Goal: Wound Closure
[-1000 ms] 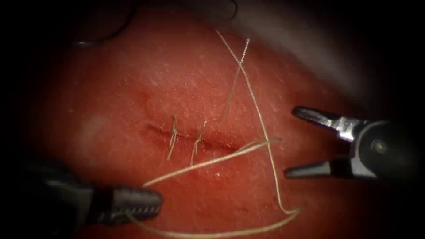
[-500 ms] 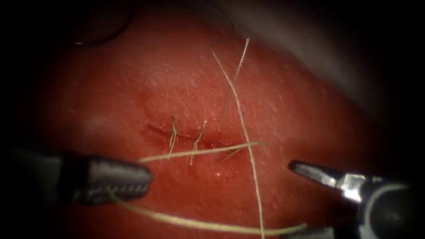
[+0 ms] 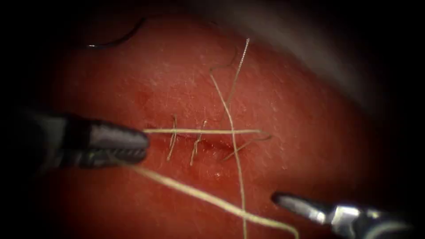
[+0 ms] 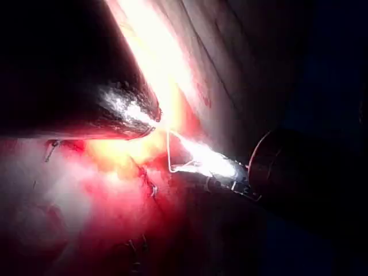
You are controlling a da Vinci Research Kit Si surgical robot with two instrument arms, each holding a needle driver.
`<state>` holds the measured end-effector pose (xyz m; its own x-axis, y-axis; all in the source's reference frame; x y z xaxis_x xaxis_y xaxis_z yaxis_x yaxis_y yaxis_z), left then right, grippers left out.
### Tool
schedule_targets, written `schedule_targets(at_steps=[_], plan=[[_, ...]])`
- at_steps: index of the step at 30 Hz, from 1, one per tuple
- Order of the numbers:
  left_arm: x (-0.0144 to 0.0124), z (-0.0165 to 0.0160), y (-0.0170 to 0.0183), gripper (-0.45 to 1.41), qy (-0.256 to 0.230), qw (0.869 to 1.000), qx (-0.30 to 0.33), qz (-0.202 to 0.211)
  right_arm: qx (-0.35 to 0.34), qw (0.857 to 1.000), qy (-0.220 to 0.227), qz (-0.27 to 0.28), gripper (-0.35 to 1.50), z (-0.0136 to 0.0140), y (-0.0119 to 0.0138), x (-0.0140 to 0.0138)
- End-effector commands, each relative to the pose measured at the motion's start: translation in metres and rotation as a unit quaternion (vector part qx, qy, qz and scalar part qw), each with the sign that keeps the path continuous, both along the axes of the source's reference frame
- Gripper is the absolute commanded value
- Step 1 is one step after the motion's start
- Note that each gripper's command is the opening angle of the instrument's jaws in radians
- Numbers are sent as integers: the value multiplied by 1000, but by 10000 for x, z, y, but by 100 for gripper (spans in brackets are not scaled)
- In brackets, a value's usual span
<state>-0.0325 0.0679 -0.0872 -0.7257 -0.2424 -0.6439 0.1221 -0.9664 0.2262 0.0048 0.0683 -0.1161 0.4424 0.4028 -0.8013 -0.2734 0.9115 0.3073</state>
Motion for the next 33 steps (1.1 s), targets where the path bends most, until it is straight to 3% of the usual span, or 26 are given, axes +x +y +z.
schedule_targets(at_steps=[1, 5, 9, 10, 16, 25, 33], plan=[[-1, 7, -1, -35, 0, 1000, 0, 1, -1, 1000, 2, -1, 71, 1, 0, 8], [6, 11, 3, -35, -1, 1000, -2, -7, -3, 1000, 1, 0, 67, 9, 0, 10], [-3, 9, 5, -35, -8, 1000, 1, -12, -3, 1000, -2, 6, 67, 10, 0, 42], [-10, 6, 5, -35, -15, 1000, 4, -13, -3, 1000, 2, 10, 67, 9, 3, 62], [-10, 0, 9, -35, -25, 1000, 5, -16, -11, 1000, 4, 8, 62, 11, 2, 108], [-32, -3, 6, -35, -34, 999, 5, -26, -19, 999, 24, -23, 57, 7, -26, 193], [-64, 30, -1, -35, -54, 996, 19, -69, -23, 999, 32, -35, 49, -2, -42, 218]])
